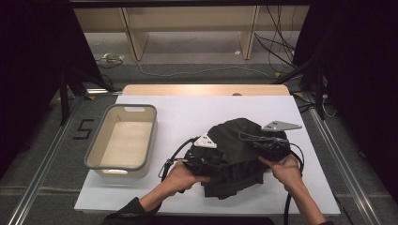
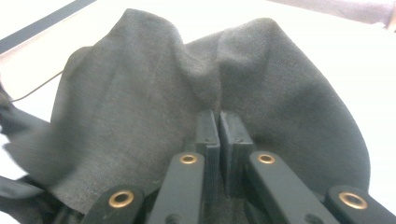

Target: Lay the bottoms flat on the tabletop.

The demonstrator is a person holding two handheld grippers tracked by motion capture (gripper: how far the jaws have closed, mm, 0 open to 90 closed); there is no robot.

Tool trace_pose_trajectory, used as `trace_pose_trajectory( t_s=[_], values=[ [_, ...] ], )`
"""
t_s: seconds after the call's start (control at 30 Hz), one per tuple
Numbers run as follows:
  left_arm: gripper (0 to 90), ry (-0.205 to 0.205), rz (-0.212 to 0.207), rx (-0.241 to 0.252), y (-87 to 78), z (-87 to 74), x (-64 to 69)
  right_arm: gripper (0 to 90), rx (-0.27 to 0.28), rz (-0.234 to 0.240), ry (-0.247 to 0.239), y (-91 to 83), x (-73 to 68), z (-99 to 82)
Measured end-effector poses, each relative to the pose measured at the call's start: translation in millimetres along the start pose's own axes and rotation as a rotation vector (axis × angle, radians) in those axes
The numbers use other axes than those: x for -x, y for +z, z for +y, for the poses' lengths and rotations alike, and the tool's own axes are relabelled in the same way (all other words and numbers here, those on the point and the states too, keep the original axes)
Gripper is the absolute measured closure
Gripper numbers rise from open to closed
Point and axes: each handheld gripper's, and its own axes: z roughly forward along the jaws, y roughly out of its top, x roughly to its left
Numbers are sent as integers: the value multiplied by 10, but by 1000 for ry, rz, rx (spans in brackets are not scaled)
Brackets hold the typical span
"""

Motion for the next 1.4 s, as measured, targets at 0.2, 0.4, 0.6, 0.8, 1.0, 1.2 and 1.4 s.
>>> trace_pose_trajectory(
  t_s=[0.2, 0.4, 0.6, 0.8, 1.0, 1.2, 1.4],
  values=[
    [424, -46, 61, 43, -186, 26, -183, 877, 11, -37, 50, -142, 241, -111],
    [385, -95, 98, 40, -208, -13, -334, 877, 0, -81, 77, -177, 421, -182],
    [359, -109, 110, 19, -156, -51, -381, 884, -5, -105, 101, -215, 579, -235],
    [338, -109, 107, -26, -46, -107, -366, 891, -32, -142, 92, -213, 680, -293],
    [309, -113, 121, -88, 98, -194, -368, 892, -56, -193, 133, -214, 881, -377],
    [301, -172, 107, -128, 227, -277, -403, 888, -72, -200, 151, -208, 967, -444],
    [295, -165, 112, -165, 329, -318, -355, 879, -81, -200, 142, -194, 958, -446]
  ],
)
